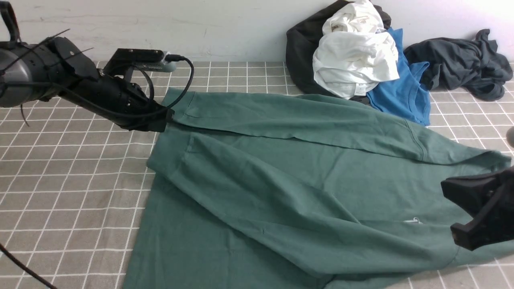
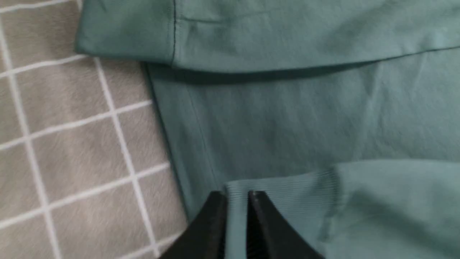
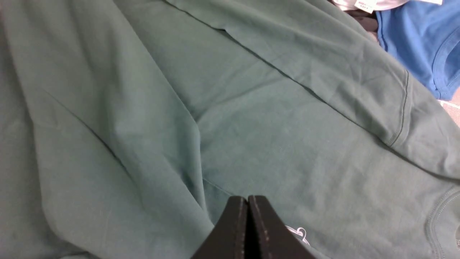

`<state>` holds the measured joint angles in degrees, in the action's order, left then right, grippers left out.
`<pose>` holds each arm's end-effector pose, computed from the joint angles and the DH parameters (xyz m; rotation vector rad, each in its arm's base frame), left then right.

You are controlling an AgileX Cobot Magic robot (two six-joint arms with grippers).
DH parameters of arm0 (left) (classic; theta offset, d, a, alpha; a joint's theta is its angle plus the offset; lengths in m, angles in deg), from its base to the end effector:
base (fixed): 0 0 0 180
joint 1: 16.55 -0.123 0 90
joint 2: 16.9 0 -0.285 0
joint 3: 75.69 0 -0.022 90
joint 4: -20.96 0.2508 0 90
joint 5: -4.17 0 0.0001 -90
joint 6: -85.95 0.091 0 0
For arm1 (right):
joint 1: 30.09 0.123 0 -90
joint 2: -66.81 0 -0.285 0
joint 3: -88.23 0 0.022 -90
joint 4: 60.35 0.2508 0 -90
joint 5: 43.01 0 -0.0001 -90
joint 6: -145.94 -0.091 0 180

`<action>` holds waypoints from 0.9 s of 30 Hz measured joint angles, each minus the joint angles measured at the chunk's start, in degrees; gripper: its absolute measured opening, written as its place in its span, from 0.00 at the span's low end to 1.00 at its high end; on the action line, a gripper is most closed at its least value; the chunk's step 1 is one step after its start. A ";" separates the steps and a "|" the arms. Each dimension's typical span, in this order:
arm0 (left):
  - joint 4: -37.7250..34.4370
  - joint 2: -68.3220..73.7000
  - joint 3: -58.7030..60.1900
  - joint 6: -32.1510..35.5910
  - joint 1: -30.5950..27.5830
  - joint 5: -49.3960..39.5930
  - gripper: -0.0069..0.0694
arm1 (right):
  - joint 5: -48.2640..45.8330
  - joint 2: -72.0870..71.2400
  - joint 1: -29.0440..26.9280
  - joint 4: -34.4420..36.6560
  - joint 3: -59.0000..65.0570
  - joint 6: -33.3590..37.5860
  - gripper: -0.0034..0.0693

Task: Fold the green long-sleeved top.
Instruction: Use the left arm to drag and place the cuff at the centered position on the left edge of the fabric, then use the left arm to clamp the cuff farthest from it

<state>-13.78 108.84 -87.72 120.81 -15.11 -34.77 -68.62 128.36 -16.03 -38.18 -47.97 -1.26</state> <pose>0.4498 -0.0440 0.2021 0.3120 2.5087 -0.4343 0.1723 0.0585 0.2715 -0.6048 2.1704 0.1982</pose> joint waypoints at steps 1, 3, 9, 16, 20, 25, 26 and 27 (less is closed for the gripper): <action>0.70 1.51 -2.51 -0.76 0.00 -1.57 0.31 | 0.00 0.00 0.00 0.00 0.00 0.00 0.03; 2.75 4.37 -8.23 -4.04 0.00 -3.86 0.46 | 0.25 0.00 0.00 0.00 0.06 0.00 0.03; 13.46 11.70 -21.92 -16.86 0.00 -4.50 0.67 | 5.01 0.00 0.00 0.05 3.22 0.00 0.03; 17.67 23.00 -33.66 -23.85 0.00 -4.51 0.60 | 9.02 0.00 0.00 0.25 5.18 0.00 0.03; 17.87 26.48 -36.71 -24.90 0.00 -4.51 0.37 | 9.64 0.00 0.00 0.45 5.18 0.00 0.03; 17.55 26.56 -37.32 -24.18 0.00 -6.41 0.13 | 9.64 0.00 0.00 0.45 5.18 0.00 0.03; 17.15 26.18 -37.38 -23.42 0.00 -8.28 0.10 | 9.64 0.00 0.00 0.45 5.18 0.00 0.03; 16.94 25.69 -37.62 -23.08 0.00 -10.91 0.10 | 9.68 0.00 0.00 0.45 5.18 0.00 0.03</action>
<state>3.16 134.53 -125.34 97.74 -15.11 -45.68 -58.94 128.36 -16.03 -37.73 -42.79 -1.26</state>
